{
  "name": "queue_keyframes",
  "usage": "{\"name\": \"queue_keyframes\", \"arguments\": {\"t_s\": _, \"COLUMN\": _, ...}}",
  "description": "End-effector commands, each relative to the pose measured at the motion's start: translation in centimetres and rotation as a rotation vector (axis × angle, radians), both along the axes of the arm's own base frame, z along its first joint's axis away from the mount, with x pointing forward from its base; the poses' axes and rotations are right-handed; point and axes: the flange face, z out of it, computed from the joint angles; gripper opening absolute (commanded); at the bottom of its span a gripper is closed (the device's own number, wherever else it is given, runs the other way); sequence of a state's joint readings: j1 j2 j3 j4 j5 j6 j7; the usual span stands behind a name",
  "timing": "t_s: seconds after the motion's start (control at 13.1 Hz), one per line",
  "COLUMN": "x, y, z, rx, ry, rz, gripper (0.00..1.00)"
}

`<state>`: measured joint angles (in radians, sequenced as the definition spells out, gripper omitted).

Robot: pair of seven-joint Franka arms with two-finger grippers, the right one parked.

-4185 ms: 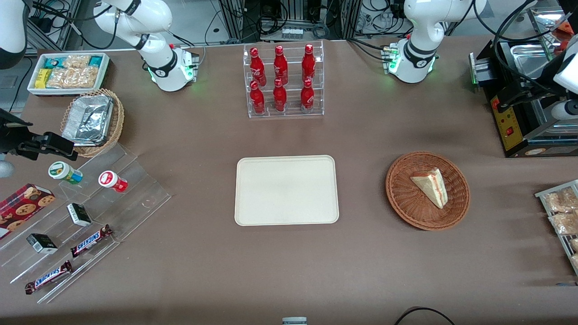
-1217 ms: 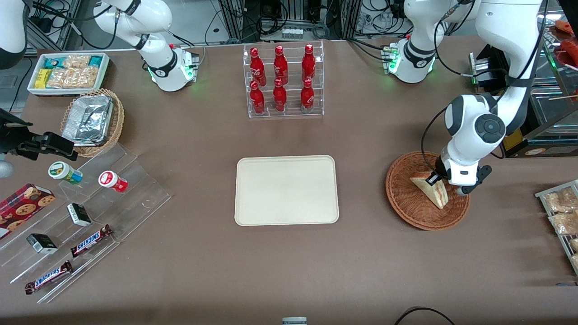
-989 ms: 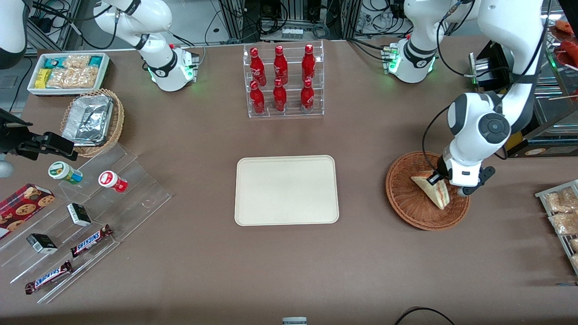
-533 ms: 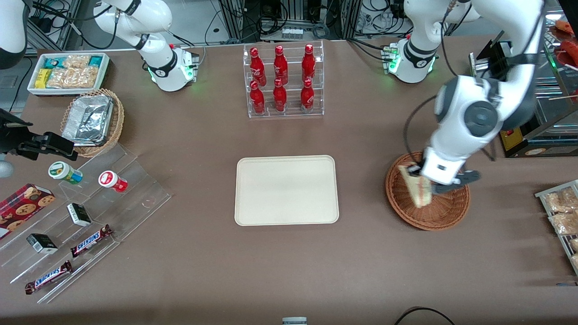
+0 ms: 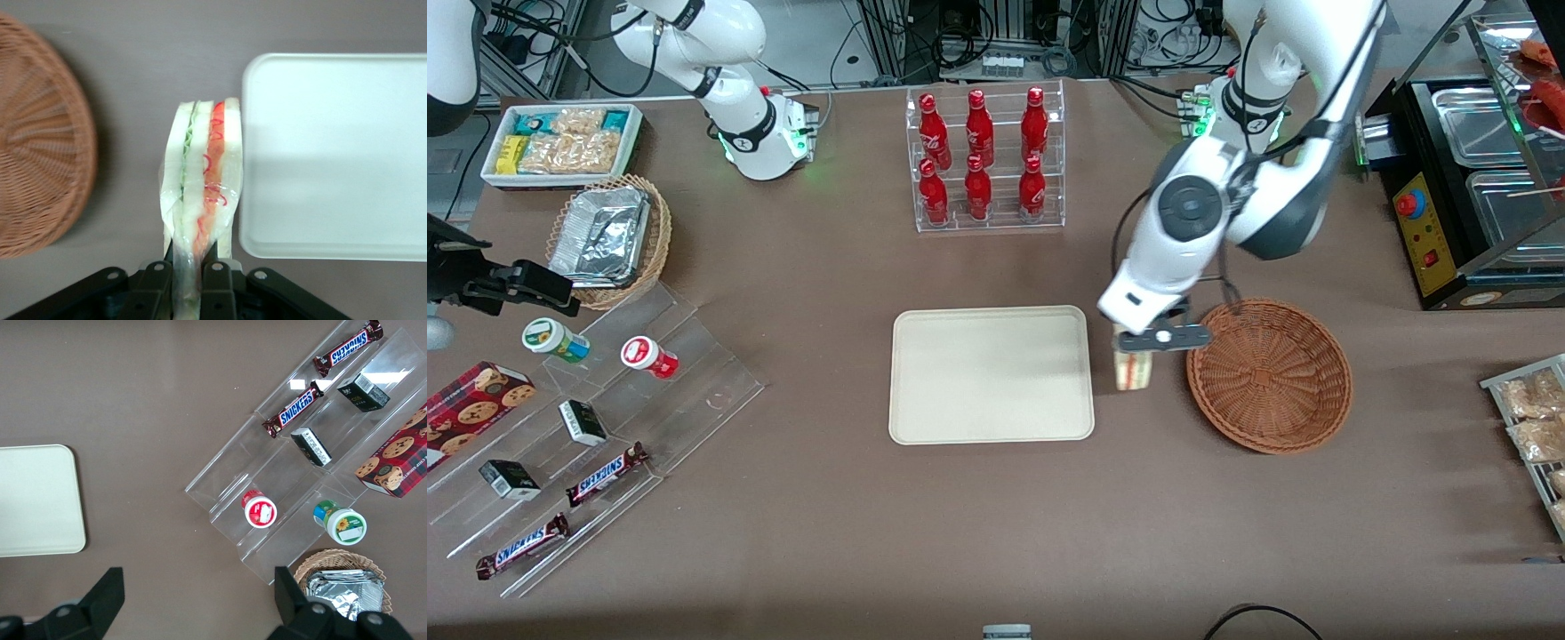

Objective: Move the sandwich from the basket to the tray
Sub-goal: 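Lift the sandwich and carry it over the cream tray, then lower the sandwich onto the tray and open the left gripper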

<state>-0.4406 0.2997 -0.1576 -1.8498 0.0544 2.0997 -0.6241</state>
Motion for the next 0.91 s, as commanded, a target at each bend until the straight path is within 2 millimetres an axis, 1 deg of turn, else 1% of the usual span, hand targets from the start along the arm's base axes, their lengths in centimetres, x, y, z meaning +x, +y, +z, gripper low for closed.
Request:
{"name": "queue_keyframes", "arguments": {"t_s": 0.0, "x": 1.3, "y": -5.2, "z": -2.1, "rx": 0.008, "ry": -0.013, "rz": 0.0, "gripper": 0.0}}
{"name": "queue_keyframes", "arguments": {"t_s": 0.15, "x": 1.6, "y": -8.5, "z": -3.9, "rx": 0.01, "ry": -0.018, "rz": 0.002, "gripper": 0.0}}
{"name": "queue_keyframes", "arguments": {"t_s": 0.23, "x": 1.7, "y": -9.8, "z": -5.4, "rx": 0.012, "ry": -0.011, "rz": 0.001, "gripper": 0.0}}
{"name": "queue_keyframes", "arguments": {"t_s": 0.3, "x": 1.9, "y": -10.8, "z": -6.4, "rx": 0.008, "ry": -0.006, "rz": -0.006, "gripper": 0.0}}
{"name": "queue_keyframes", "arguments": {"t_s": 0.46, "x": 2.6, "y": -11.6, "z": -8.1, "rx": -0.009, "ry": -0.009, "rz": -0.005, "gripper": 0.0}}
{"name": "queue_keyframes", "arguments": {"t_s": 0.61, "x": 2.5, "y": -12.6, "z": -9.6, "rx": -0.034, "ry": -0.028, "rz": -0.016, "gripper": 0.0}}
{"name": "queue_keyframes", "arguments": {"t_s": 0.68, "x": 2.5, "y": -12.7, "z": -10.3, "rx": -0.041, "ry": -0.033, "rz": -0.014, "gripper": 0.0}}
{"name": "queue_keyframes", "arguments": {"t_s": 0.76, "x": 2.6, "y": -12.9, "z": -10.9, "rx": -0.049, "ry": -0.038, "rz": -0.015, "gripper": 0.0}}
{"name": "queue_keyframes", "arguments": {"t_s": 0.84, "x": 2.5, "y": -13.2, "z": -11.1, "rx": -0.057, "ry": -0.047, "rz": -0.017, "gripper": 0.0}}
